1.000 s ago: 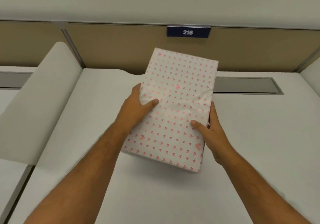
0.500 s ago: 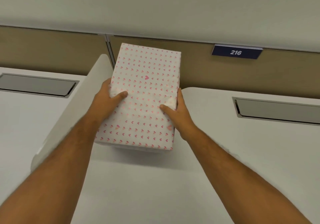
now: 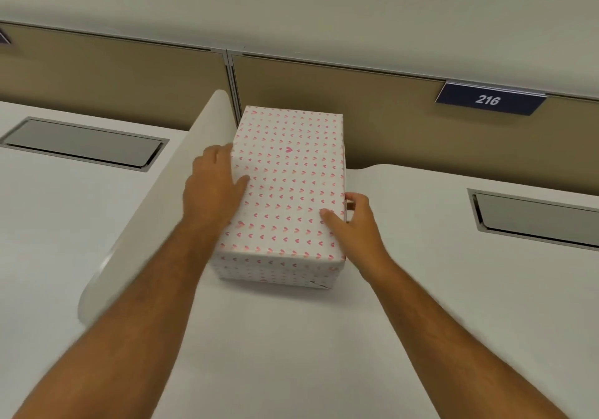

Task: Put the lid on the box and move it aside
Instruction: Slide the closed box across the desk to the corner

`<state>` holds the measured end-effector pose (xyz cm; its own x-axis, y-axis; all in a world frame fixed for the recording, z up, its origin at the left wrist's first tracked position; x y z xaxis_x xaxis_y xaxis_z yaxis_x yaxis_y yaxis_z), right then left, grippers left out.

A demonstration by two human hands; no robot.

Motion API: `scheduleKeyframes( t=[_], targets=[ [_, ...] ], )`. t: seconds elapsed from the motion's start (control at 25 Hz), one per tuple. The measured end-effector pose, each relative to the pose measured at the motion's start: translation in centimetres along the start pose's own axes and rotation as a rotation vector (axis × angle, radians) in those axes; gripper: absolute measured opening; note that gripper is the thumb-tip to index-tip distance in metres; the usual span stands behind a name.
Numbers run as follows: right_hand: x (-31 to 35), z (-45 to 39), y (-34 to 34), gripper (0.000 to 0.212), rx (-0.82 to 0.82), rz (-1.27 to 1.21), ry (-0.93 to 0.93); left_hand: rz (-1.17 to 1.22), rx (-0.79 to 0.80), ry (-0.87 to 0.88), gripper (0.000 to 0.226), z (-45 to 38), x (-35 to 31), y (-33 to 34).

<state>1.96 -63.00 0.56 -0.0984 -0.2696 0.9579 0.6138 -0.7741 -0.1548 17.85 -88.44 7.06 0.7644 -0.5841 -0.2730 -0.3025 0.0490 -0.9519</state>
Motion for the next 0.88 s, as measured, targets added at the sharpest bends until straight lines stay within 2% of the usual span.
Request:
scheduleKeyframes(
  t=[0.08,0.16,0.28,0.4,0.6,0.88],
  targets=[
    [-1.4,3.4,-0.4,0.055,0.018,-0.003,-0.035,-0.022,-0.058,0.114,0.068,3.9,-2.8,-0.6],
    [-2.7,6.2,-0.3,0.051,0.022,-0.017,-0.059,0.087,0.019,0.157,0.064,8.5,-5.0,1.2],
    [-3.2,7.5,1.1,0.053,0.053,0.017,-0.061,0.036,0.063,0.153,0.069,12.3,-6.4,3.6],
    [-2.6,6.7,3.8,0.067,0.161,0.091,-0.046,0.014,-0.010,0.131,0.069,10.9,-5.2,3.0],
    [-0.3,4.1,9.2,0.069,0.318,0.123,-0.042,-0.004,-0.096,0.162,0.062,6.9,-1.2,2.0],
    [0.1,2.6,11.1,0.077,0.354,0.191,-0.029,-0.011,-0.087,0.213,0.063,4.7,0.1,1.7]
  ],
)
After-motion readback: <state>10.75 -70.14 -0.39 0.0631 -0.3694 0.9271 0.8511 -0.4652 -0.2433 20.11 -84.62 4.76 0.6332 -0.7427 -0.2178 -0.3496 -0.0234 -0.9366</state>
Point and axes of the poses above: each hand's wrist, its own z-axis away from the middle knuckle, its own y-axis out of the palm, x = y × z, the point moved 10 cm from there along -z, towards the middle knuckle, and after that the axes turned 8 degrees about -z, right-handed, at the moved point
